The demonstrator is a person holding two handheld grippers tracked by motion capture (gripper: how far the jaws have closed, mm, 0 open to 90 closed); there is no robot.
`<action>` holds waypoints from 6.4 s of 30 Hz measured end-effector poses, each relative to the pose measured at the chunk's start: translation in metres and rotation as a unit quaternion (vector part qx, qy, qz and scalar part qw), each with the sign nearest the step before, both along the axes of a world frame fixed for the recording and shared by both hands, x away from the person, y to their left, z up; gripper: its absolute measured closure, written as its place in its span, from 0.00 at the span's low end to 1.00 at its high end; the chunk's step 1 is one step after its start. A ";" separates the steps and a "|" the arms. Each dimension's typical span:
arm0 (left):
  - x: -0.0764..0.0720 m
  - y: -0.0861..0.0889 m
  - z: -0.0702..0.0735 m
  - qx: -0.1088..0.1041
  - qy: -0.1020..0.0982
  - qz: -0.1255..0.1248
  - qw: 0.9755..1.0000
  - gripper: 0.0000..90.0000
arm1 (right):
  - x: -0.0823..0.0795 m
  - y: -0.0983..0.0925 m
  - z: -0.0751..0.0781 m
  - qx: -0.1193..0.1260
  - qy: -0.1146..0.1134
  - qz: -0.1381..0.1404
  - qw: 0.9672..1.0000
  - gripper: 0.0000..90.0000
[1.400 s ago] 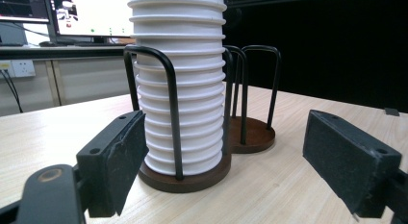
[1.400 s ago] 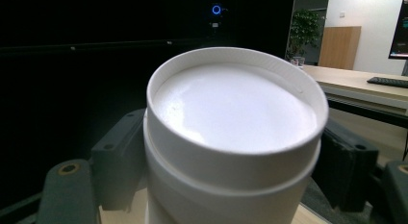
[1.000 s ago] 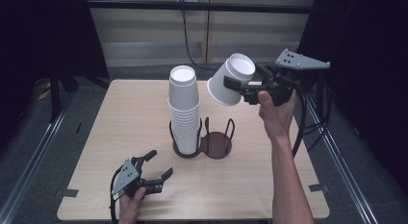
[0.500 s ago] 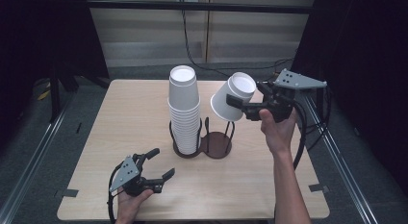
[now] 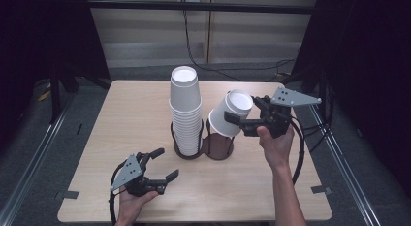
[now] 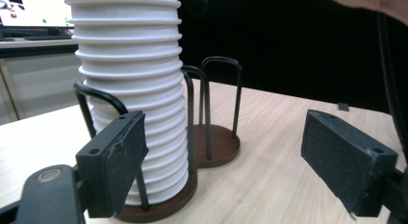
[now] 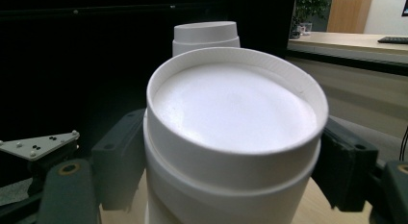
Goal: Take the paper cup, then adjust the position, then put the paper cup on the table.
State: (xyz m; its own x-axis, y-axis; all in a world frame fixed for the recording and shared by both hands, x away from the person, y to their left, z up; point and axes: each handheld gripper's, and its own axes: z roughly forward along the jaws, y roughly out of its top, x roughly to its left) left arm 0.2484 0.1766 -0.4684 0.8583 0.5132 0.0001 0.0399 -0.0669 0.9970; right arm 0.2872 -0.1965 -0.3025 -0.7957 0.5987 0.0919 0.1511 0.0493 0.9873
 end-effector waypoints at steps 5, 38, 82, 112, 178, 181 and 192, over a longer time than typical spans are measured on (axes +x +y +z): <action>0.001 -0.002 0.002 0.005 -0.003 -0.005 1.000 0.19 | -0.005 0.005 -0.008 -0.005 0.001 0.006 1.000 0.25; 0.001 -0.020 0.014 0.001 0.003 -0.068 0.998 0.17 | -0.027 0.030 -0.063 -0.004 0.024 0.044 0.999 0.25; 0.006 -0.045 -0.001 0.005 0.025 -0.128 0.991 0.09 | -0.031 0.075 -0.118 -0.002 0.066 0.125 0.990 0.25; 0.012 -0.049 -0.005 0.013 0.035 -0.146 0.989 0.17 | -0.029 0.083 -0.130 0.022 0.071 0.137 0.988 0.22; 0.026 -0.035 0.016 0.194 0.053 -0.151 0.968 0.18 | -0.027 0.064 -0.117 -0.127 0.114 0.149 0.974 0.15; 0.025 -0.037 0.019 0.203 0.051 -0.156 0.965 0.18 | -0.027 0.063 -0.116 -0.133 0.117 0.149 0.973 0.15; 0.027 -0.042 0.022 0.251 0.050 -0.160 0.953 0.18 | -0.022 0.063 -0.118 -0.183 0.133 0.151 0.962 0.16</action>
State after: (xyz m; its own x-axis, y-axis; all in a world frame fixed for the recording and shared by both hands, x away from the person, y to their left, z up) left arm 0.2756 0.1347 -0.4462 0.9797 0.1812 0.0861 0.0309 -0.5602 0.8278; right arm 0.2655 -0.1330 -0.4203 -0.9160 0.3745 0.1440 0.3208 0.4680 0.8235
